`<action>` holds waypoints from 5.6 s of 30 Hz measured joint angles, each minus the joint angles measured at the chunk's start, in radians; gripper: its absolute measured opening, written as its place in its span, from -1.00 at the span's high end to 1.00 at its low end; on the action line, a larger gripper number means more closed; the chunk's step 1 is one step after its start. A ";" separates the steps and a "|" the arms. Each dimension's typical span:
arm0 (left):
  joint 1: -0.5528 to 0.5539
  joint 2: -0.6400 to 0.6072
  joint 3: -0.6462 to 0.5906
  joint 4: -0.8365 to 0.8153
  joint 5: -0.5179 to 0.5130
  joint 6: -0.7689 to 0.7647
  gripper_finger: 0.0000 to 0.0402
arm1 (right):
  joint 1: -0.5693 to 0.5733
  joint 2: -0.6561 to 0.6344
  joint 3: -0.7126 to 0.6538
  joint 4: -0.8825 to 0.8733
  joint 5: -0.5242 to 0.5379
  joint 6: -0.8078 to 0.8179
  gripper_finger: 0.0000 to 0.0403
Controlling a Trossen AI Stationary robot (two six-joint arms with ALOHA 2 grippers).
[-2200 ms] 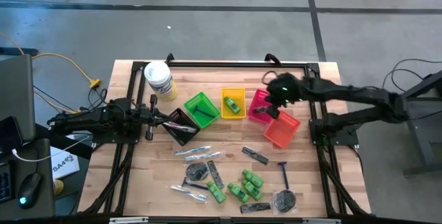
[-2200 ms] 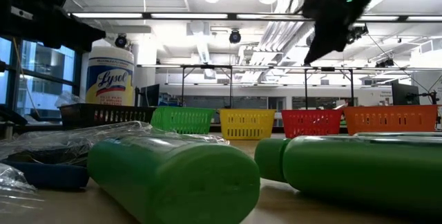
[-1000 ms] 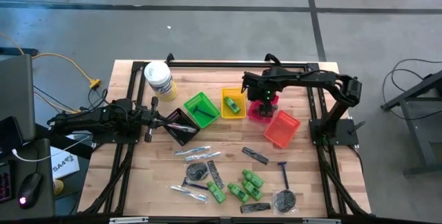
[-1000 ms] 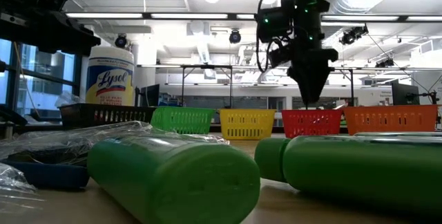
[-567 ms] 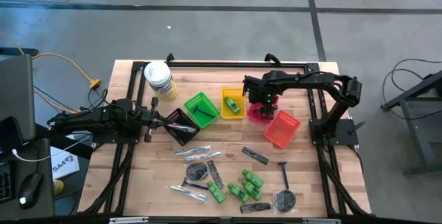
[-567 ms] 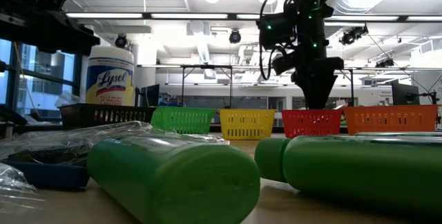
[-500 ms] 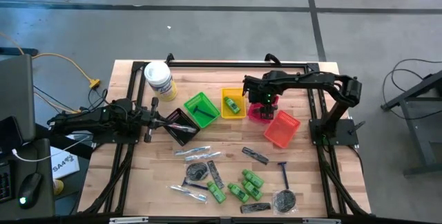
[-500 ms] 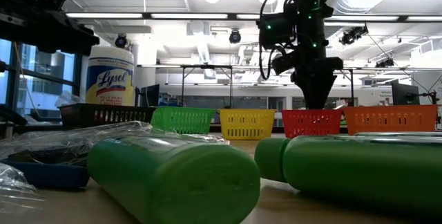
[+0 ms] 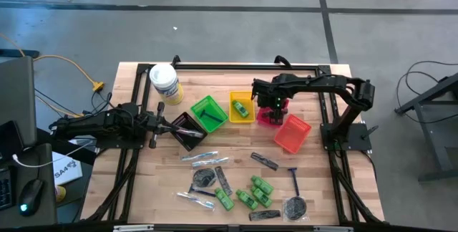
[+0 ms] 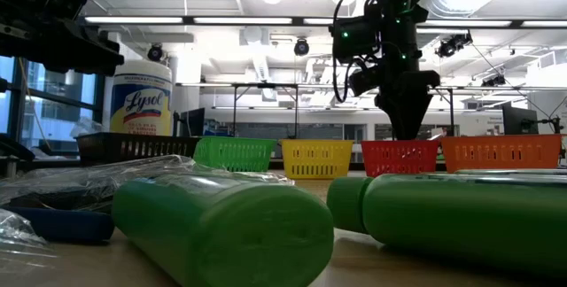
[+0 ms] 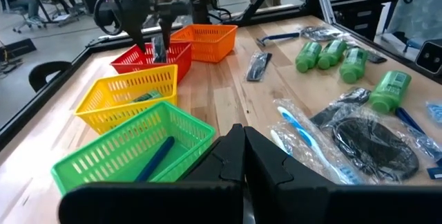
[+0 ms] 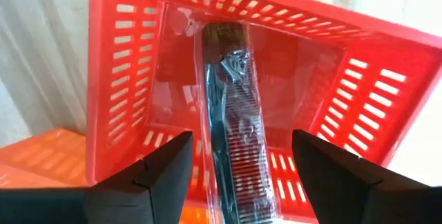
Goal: Pick & Place Travel size toiletries
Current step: Put the left black hair comb into the red bin
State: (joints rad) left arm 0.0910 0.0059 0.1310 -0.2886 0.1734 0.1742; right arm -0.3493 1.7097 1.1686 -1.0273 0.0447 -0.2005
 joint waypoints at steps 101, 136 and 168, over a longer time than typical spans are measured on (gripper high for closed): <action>0.000 0.000 0.000 0.001 0.014 0.002 1.00 | -0.005 0.017 -0.054 0.075 0.158 -0.144 -0.27; 0.000 0.000 0.000 0.000 0.014 0.003 1.00 | -0.050 0.095 -0.054 0.110 0.168 -0.201 0.95; 0.000 0.000 -0.007 0.004 0.014 0.003 1.00 | 0.062 0.001 -0.056 0.168 0.237 -0.394 0.98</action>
State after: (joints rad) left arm 0.0910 0.0059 0.1244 -0.2843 0.1870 0.1768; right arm -0.2871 1.7111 1.1126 -0.8597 0.2813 -0.5949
